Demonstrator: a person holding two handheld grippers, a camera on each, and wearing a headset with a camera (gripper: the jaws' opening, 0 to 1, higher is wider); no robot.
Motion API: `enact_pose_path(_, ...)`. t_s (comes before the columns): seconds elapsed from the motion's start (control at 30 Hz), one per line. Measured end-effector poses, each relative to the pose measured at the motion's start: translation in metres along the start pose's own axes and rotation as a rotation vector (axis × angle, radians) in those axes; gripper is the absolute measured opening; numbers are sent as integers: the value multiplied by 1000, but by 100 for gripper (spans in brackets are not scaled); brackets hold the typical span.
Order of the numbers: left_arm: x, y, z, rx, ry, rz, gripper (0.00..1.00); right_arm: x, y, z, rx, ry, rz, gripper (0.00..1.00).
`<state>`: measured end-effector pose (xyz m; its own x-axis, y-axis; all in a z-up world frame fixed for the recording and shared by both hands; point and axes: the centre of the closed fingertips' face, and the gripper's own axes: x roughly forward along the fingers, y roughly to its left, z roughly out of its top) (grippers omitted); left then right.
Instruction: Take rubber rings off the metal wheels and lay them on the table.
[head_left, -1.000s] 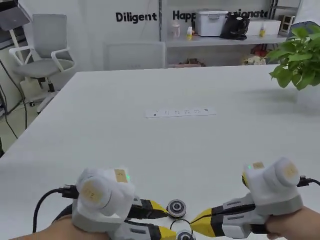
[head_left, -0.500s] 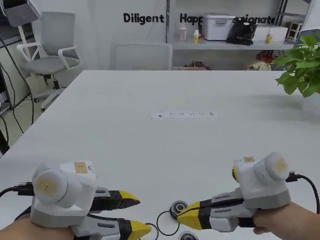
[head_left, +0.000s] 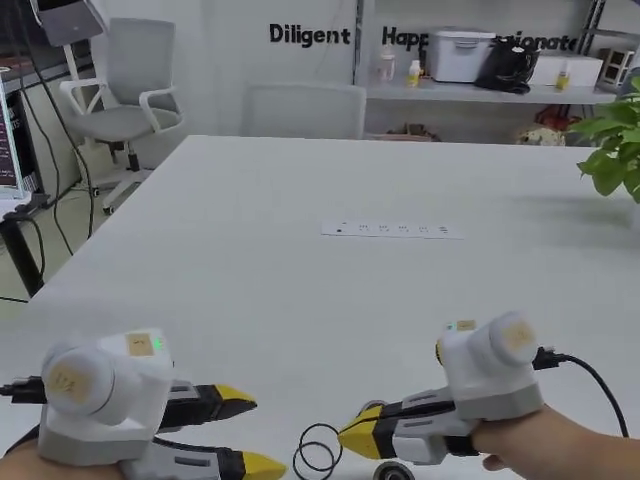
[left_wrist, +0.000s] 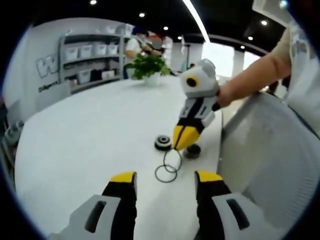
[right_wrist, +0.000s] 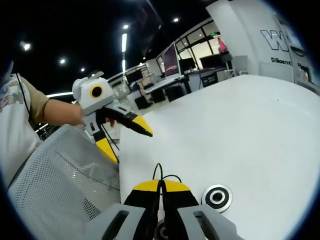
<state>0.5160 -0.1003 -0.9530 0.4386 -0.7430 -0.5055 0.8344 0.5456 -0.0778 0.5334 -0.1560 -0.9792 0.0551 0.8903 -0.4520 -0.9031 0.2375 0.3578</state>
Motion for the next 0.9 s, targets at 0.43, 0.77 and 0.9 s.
enact_pose_path(0.43, -6, 5, -9, -28, 7, 24, 47, 18, -6, -18, 20, 69, -36, 0)
enact_pose_path(0.77, -4, 5, -13, -41, 14, 26, 48, 18, -14, -21, 23, 78, -92, 9)
enact_pose_path(0.9, -3, 6, -11, -38, 15, 25, 48, 13, -13, -20, 23, 65, -92, 12)
